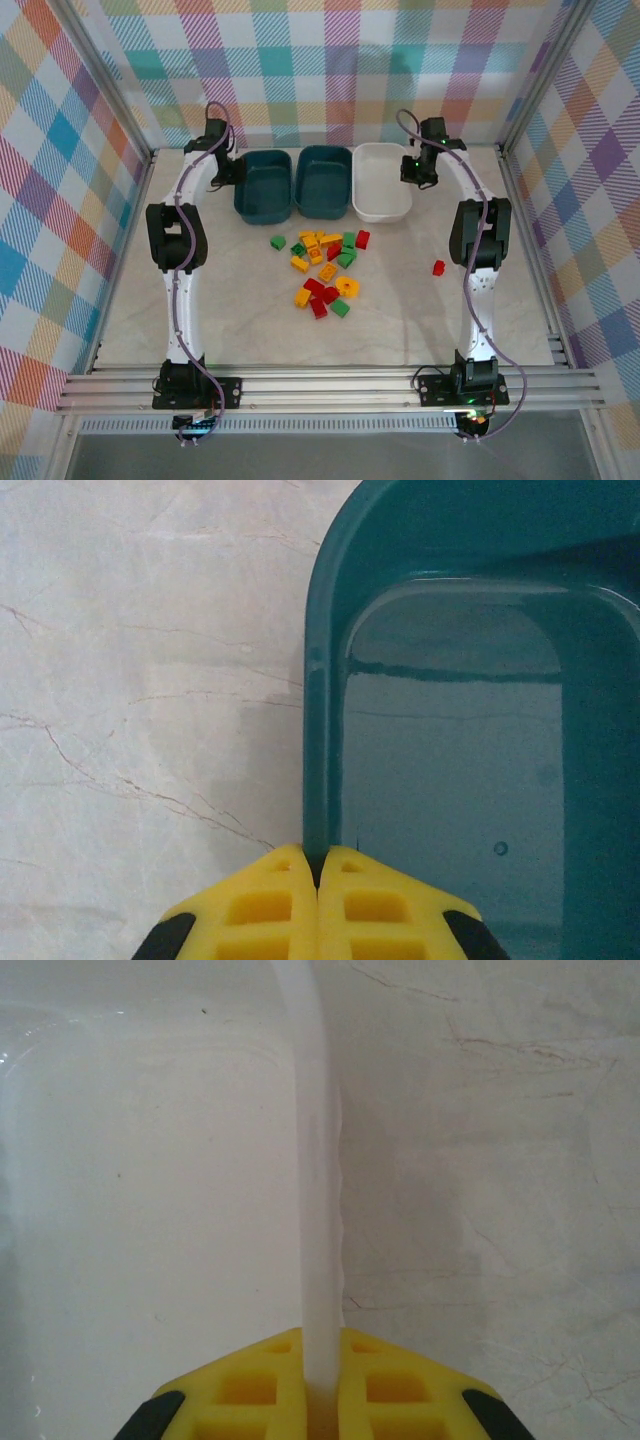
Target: Sort the legos into containers by color
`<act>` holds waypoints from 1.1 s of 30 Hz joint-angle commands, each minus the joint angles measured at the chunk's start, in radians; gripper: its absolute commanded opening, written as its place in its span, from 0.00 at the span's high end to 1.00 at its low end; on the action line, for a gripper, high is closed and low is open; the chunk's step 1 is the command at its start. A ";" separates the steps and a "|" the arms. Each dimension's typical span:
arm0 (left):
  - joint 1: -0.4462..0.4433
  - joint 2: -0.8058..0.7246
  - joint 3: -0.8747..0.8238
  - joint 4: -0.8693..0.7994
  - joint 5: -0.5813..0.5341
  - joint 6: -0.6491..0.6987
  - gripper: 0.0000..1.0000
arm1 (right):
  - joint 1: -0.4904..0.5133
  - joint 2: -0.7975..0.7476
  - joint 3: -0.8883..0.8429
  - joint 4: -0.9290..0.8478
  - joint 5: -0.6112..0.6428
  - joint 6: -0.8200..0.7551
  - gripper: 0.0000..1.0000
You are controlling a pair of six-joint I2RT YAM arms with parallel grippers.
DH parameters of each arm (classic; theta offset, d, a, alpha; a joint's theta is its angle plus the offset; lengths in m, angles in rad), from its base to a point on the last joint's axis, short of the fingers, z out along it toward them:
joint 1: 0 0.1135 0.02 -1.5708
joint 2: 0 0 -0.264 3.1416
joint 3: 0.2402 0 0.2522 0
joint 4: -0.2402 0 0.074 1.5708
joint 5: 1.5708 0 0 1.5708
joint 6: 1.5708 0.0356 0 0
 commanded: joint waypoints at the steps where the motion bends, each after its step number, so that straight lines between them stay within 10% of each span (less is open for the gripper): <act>1: -0.010 0.018 0.017 0.014 -0.004 -0.100 1.00 | -0.006 0.026 0.044 -0.033 -0.056 0.006 0.86; 7: -0.023 0.008 0.007 -0.009 0.011 -0.131 0.87 | -0.005 0.023 0.011 -0.011 -0.124 0.063 0.75; 18: -0.018 -0.253 -0.134 0.017 -0.030 -0.167 0.05 | -0.006 -0.178 -0.091 0.007 0.002 0.125 0.45; 33: -0.139 -1.087 -1.319 0.570 0.241 -0.684 0.00 | -0.015 -0.732 -1.088 0.262 0.148 0.371 0.27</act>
